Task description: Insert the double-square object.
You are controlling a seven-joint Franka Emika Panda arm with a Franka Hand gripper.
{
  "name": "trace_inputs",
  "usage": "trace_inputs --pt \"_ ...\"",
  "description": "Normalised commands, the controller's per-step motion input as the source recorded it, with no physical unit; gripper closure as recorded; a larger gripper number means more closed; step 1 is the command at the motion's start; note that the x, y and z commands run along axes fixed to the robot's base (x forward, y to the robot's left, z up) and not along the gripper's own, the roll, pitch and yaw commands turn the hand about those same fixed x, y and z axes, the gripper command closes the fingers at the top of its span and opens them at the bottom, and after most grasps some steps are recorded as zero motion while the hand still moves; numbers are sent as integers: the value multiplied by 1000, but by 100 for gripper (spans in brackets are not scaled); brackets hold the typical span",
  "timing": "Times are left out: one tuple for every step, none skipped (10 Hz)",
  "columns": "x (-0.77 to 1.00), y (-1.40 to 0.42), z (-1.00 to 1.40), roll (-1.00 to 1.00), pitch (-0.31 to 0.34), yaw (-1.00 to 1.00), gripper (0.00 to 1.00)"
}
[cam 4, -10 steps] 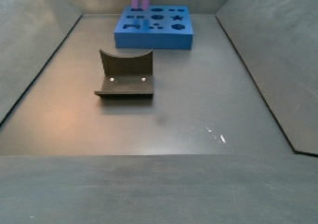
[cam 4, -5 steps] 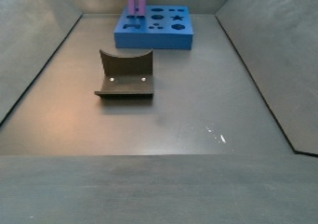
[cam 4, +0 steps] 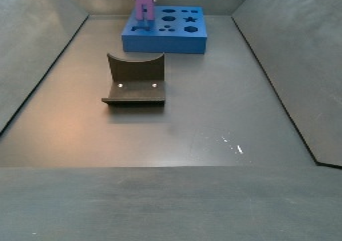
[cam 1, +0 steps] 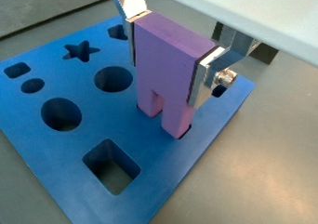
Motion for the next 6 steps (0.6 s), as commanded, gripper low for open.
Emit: trace_inputs --pt "0 57 -457 -1 -41 294 100" --pt "0 69 -511 -6 -70 389 100" --pt "126 37 -523 -14 -20 306 100" --pt "194 20 -486 -37 -7 106 100" --pt "191 46 -451 -20 0 183 100" --pt "214 91 -423 -17 -1 491 100"
